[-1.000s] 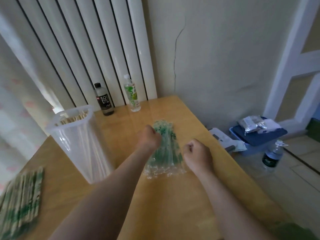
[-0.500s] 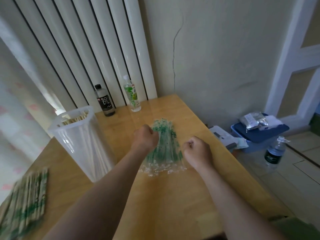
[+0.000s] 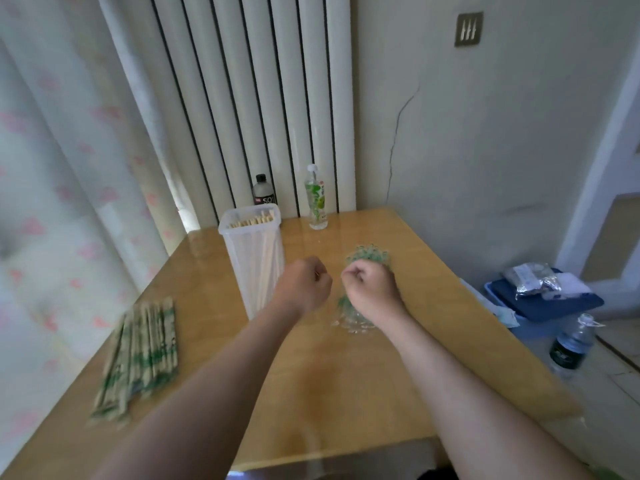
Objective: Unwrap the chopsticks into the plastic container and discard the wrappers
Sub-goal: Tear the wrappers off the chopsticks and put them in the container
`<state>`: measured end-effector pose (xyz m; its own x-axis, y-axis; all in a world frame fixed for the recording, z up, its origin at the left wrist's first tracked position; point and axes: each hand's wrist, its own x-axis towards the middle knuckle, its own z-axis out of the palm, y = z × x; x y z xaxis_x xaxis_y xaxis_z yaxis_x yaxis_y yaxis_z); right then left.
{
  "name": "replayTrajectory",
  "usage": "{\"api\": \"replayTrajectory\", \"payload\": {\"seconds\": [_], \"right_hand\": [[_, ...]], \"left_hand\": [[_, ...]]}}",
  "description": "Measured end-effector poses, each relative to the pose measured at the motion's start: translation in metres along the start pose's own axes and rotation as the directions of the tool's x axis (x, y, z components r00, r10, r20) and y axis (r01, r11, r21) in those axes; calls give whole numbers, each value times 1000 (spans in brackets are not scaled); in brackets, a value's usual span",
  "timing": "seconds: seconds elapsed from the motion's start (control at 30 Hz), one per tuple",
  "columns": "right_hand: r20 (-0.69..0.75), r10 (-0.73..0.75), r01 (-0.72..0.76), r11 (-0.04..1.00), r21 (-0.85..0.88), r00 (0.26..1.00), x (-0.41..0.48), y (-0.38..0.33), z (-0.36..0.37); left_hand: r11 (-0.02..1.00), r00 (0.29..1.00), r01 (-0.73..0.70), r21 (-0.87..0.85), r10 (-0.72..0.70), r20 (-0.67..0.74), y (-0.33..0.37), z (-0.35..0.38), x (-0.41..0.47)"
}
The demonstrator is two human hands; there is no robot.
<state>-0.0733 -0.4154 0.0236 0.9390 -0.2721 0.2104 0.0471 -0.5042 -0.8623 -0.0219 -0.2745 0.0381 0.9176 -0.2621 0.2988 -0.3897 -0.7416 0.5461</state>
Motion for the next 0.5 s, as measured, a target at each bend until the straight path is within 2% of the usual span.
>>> {"api": "replayTrajectory", "payload": {"seconds": [0.17, 0.33, 0.5], "right_hand": [[157, -79, 81, 997, -11, 984, -16, -40, 56], [365, -80, 111, 992, -65, 927, -34, -66, 129], [494, 6, 79, 986, -150, 870, -45, -80, 192]], "left_hand": [[999, 999, 34, 6, -34, -18, -55, -43, -38], [945, 988, 155, 288, -155, -23, -142, -84, -83], [864, 950, 311, 396, -271, -155, -217, -108, -122]]}}
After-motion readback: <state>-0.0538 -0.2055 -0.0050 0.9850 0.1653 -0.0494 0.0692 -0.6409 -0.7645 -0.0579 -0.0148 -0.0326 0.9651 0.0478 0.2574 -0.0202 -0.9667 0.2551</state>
